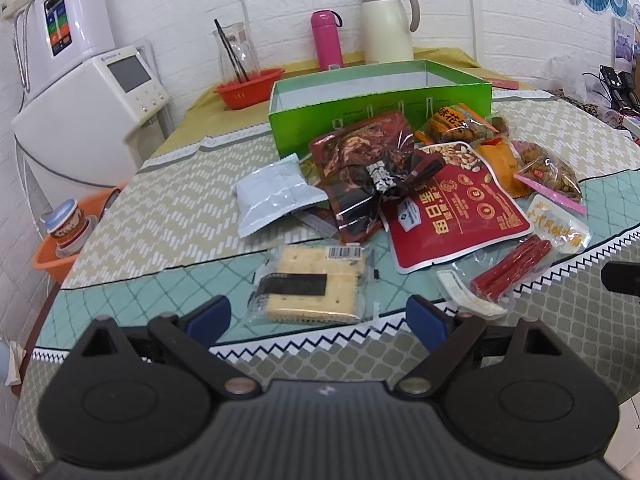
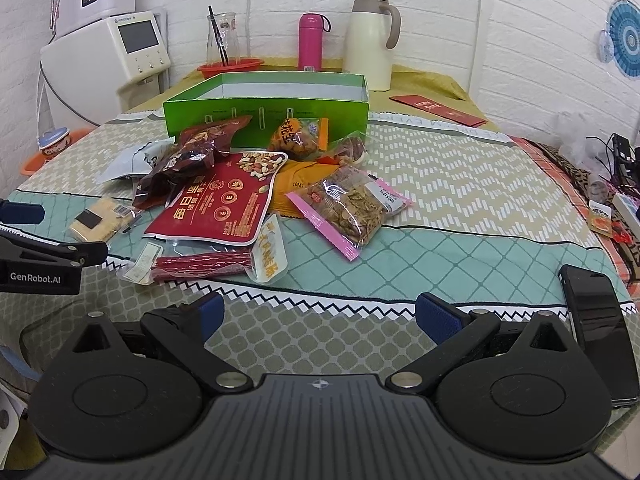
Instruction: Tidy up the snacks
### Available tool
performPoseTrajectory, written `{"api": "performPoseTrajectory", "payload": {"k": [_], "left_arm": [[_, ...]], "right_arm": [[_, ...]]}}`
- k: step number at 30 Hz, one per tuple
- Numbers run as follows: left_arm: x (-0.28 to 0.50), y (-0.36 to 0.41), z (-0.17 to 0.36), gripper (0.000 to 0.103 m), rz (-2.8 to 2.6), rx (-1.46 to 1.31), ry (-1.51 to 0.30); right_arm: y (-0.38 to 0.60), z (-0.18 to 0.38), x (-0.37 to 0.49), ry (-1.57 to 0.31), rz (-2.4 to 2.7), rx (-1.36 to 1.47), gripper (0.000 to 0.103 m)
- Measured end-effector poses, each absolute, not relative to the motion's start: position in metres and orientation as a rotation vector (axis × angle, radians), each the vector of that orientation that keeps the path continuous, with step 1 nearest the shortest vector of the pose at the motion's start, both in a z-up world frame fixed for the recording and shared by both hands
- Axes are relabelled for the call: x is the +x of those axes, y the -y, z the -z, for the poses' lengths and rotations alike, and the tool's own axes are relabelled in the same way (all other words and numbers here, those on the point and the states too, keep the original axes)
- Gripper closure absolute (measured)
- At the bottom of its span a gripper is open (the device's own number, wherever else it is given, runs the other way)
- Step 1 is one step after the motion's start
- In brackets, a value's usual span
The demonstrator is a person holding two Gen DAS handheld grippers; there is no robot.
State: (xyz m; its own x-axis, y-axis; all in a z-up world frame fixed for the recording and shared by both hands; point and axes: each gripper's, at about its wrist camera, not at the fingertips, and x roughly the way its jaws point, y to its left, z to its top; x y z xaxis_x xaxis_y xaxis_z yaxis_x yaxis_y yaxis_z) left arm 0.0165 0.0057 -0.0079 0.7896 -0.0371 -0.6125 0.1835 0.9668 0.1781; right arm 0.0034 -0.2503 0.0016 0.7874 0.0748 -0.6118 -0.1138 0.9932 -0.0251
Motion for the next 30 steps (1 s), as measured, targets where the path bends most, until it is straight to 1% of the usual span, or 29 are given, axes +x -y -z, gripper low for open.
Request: {"api": "performPoseTrajectory", "payload": {"k": [15, 21, 26, 30], "left_arm": [[0.032, -0.012, 0.007, 0.015, 0.111, 0.203, -0.665], [0.049, -0.026, 0.006, 0.015, 0.157, 0.142, -0.685], [0.064, -0.039, -0.009, 0.015, 0.219, 0.145, -0.614], [0.077, -0.045, -0.02, 0.015, 0.29, 0.132, -0.619]], "right_arm": [[0.249, -0.001, 0.018, -0.649, -0.108, -0.043, 0.0], [0.249, -0.006, 0.021, -0.55, -0.127, -0.009, 0.0], [0.246, -0.009, 0.033, -0.516, -0.217, 0.016, 0.0], [0.236, -0.009, 0.045, -0.511, -0.289, 0.023, 0.0]]}}
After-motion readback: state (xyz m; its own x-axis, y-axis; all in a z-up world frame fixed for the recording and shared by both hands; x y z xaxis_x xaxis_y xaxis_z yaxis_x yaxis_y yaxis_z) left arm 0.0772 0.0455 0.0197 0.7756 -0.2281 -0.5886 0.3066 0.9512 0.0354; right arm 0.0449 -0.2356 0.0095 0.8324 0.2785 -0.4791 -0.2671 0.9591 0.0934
